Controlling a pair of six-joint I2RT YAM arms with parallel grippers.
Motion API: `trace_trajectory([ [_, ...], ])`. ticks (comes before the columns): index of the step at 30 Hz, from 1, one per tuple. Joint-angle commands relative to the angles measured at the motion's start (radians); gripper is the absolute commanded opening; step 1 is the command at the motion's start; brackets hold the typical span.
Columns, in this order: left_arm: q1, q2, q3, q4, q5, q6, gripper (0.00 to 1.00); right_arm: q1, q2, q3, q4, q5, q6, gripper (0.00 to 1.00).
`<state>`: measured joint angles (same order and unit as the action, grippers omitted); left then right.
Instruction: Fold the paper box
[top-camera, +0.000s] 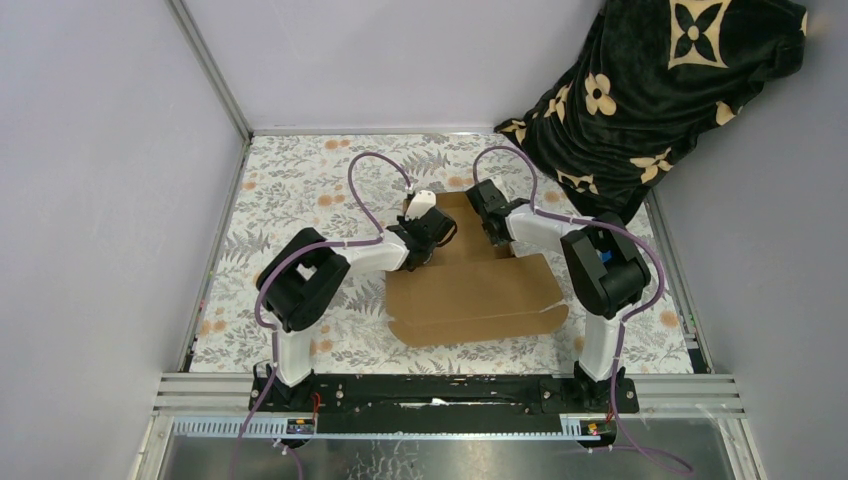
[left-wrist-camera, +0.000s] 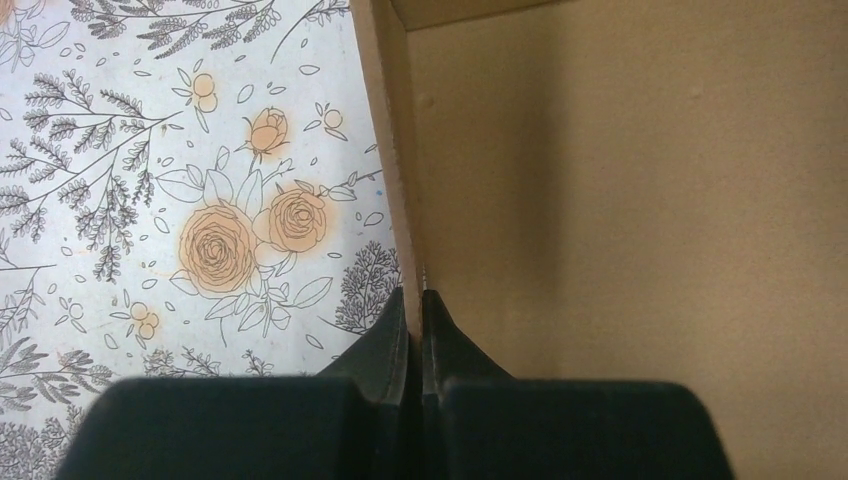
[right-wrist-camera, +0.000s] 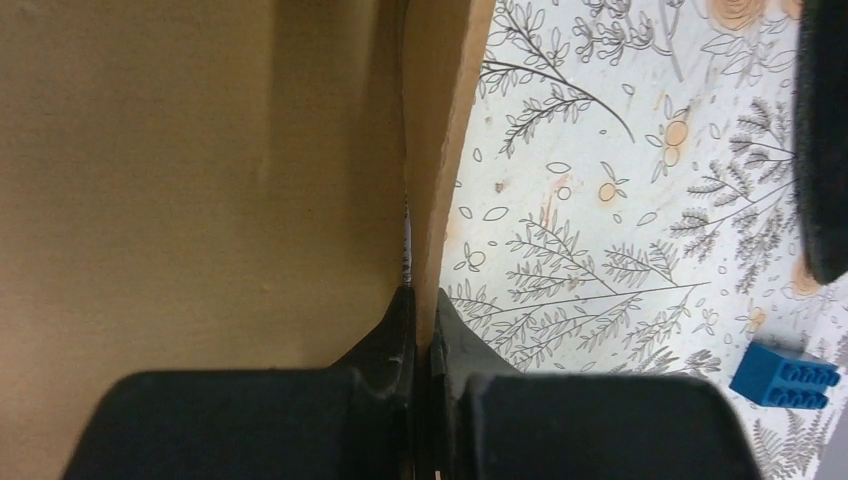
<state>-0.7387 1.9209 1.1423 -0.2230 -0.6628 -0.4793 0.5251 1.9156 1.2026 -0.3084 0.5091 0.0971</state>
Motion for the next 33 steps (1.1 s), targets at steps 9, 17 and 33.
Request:
trace_trajectory([
  [9,0.014,-0.013,-0.075,-0.097,-0.027,0.061,0.00,-0.073,-0.002,-0.025,0.015,0.152,-0.030,0.05],
  [17,0.013,-0.054,-0.116,-0.091,-0.013,0.047,0.00,-0.092,-0.006,0.002,0.045,0.062,-0.014,0.29],
  [33,0.014,-0.054,-0.126,-0.082,-0.010,0.054,0.00,-0.100,0.007,0.053,0.090,-0.043,0.001,0.43],
])
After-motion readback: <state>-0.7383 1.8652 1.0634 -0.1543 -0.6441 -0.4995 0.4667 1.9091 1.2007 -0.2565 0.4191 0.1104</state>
